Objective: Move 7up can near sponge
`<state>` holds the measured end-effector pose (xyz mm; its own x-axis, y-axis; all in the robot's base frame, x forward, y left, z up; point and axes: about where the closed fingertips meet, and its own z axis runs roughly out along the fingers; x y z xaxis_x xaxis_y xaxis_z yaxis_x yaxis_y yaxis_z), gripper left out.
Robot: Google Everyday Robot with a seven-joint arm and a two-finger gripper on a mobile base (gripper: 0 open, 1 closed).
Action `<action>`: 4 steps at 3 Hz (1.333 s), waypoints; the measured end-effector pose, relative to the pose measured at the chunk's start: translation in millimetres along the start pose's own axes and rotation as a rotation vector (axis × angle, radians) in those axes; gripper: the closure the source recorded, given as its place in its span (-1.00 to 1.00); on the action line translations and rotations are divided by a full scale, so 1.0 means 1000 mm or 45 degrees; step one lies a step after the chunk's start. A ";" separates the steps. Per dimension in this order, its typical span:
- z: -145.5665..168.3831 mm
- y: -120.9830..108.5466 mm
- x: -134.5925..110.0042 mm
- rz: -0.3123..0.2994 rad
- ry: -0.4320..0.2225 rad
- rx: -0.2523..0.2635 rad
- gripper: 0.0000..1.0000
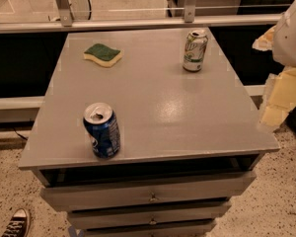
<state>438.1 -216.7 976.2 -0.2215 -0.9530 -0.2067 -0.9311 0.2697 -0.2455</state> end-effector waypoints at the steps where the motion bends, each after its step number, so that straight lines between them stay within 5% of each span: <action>1: 0.000 0.000 0.000 0.000 0.000 0.000 -1.00; 2: 0.006 -0.007 0.003 0.019 -0.021 0.037 -1.00; 3: 0.021 -0.037 0.013 0.079 -0.080 0.146 -1.00; 4: 0.041 -0.104 0.012 0.136 -0.260 0.323 -1.00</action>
Offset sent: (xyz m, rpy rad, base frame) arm 0.0304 -0.0163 -0.0246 0.0535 -0.0991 -0.0620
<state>544.0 -250.3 960.7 -0.2276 -0.8772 -0.4228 -0.7982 0.4167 -0.4349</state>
